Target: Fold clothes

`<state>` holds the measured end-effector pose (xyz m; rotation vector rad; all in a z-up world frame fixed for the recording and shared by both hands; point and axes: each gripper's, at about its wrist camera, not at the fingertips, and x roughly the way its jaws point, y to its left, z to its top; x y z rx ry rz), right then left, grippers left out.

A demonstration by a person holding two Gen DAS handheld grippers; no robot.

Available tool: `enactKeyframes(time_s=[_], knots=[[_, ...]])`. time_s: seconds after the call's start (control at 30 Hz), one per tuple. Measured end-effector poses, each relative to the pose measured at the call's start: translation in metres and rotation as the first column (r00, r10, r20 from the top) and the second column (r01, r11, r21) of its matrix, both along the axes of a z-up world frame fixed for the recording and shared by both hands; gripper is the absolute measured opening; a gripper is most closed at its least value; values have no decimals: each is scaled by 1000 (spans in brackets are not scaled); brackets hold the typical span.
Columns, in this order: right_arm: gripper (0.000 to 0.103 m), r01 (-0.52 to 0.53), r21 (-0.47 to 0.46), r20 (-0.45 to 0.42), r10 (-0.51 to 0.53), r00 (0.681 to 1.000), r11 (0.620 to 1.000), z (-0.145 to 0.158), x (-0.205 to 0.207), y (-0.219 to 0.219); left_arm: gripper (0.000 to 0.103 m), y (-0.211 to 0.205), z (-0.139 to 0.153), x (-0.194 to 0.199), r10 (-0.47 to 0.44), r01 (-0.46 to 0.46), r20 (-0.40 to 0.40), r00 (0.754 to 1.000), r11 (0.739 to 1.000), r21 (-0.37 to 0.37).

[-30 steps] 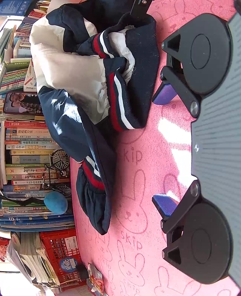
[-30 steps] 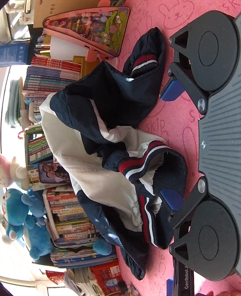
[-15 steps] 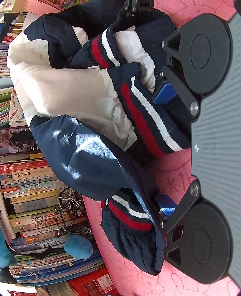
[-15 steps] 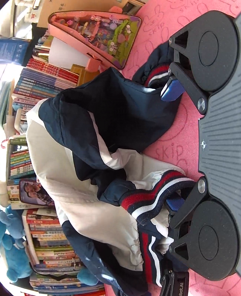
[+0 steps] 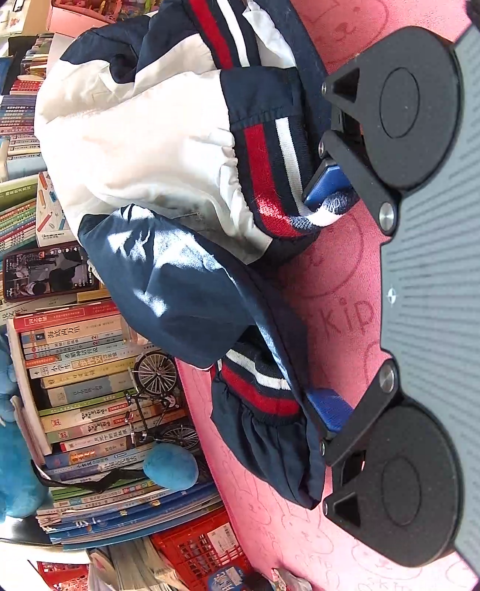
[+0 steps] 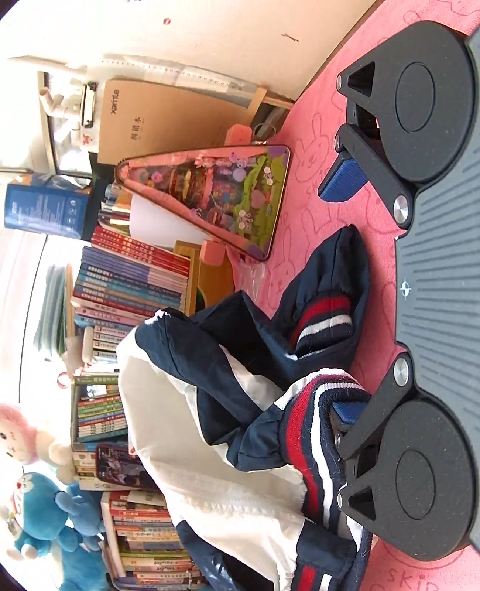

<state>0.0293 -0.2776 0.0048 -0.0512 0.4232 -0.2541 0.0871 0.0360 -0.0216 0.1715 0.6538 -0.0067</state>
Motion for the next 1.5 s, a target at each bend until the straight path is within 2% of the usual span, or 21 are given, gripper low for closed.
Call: enactKeyframes(time_s=[0.07,0.27,0.33,0.43,0.5,0.57,0.67,0.73,0.8,0.87,0.93,1.0,1.03,1.1,1.13,1.17,1.23,1.3,1.33,1.4,1.5], knots=[[103,31,64,39,-33,999,997,4,-19,-16,103,2,3,-9,4,-4,21,1000,1000,-4],[103,90,236,59,-107,993,967,3,-44,-58,103,4,8,-28,-16,16,29,999,1000,-27],[103,57,173,41,-65,997,983,-2,-46,-51,103,-6,4,-34,-42,42,28,999,999,12],[103,-30,-62,64,34,997,998,-2,-54,-8,103,-25,-5,-38,-63,57,45,997,992,114],[103,-83,-208,64,98,993,975,-2,-53,21,103,-33,-9,-35,-55,50,35,998,989,140],[103,-165,-268,8,173,985,949,-2,-43,46,103,-33,-11,-31,-46,43,23,999,992,116],[103,-262,-253,-69,253,965,931,-4,-30,65,103,-26,-12,-28,-30,30,5,1000,998,63],[103,-272,-238,-101,254,962,932,-7,-22,70,103,-21,-13,-26,-21,21,-6,1000,999,28],[103,-217,-243,-89,202,975,945,-6,-19,65,103,-15,-15,-26,-10,10,-15,1000,1000,-6],[103,-100,-227,-21,98,995,969,0,-23,46,103,-10,-14,-26,6,-7,-17,1000,1000,-22],[103,18,-131,71,-9,997,991,14,-33,9,103,-5,-14,-27,15,-15,-12,1000,999,-29],[103,104,34,137,-108,985,994,23,-47,-37,103,1,-13,-29,16,-16,-3,1000,999,-42],[103,127,138,150,-147,978,982,25,-53,-62,103,6,-12,-33,-10,10,4,1000,996,-91],[103,127,373,112,-180,977,919,19,-56,-116,103,6,-11,-37,-76,72,-18,997,980,-186],[103,133,431,67,-178,982,892,13,-53,-132,103,5,-10,-39,-104,96,-24,994,972,-216],[103,139,464,27,-171,985,875,7,-50,-142,103,-3,-11,-41,-104,99,-17,994,981,-167],[103,102,360,1,-109,994,928,1,-52,-126,103,-18,-12,-46,-104,104,-3,995,992,-67],[103,31,183,2,-32,999,983,-2,-60,-96,103,-29,-12,-49,-109,109,11,994,994,2],[103,2,83,4,-2,1000,997,-4,-64,-79,103,-33,-11,-51,-112,112,18,993,993,26],[103,-33,-79,0,33,999,996,-6,-69,-50,103,-37,-11,-49,-114,113,20,993,992,52],[103,-53,-188,-23,49,999,981,-10,-64,-28,103,-38,-10,-41,-105,105,11,994,993,55]])
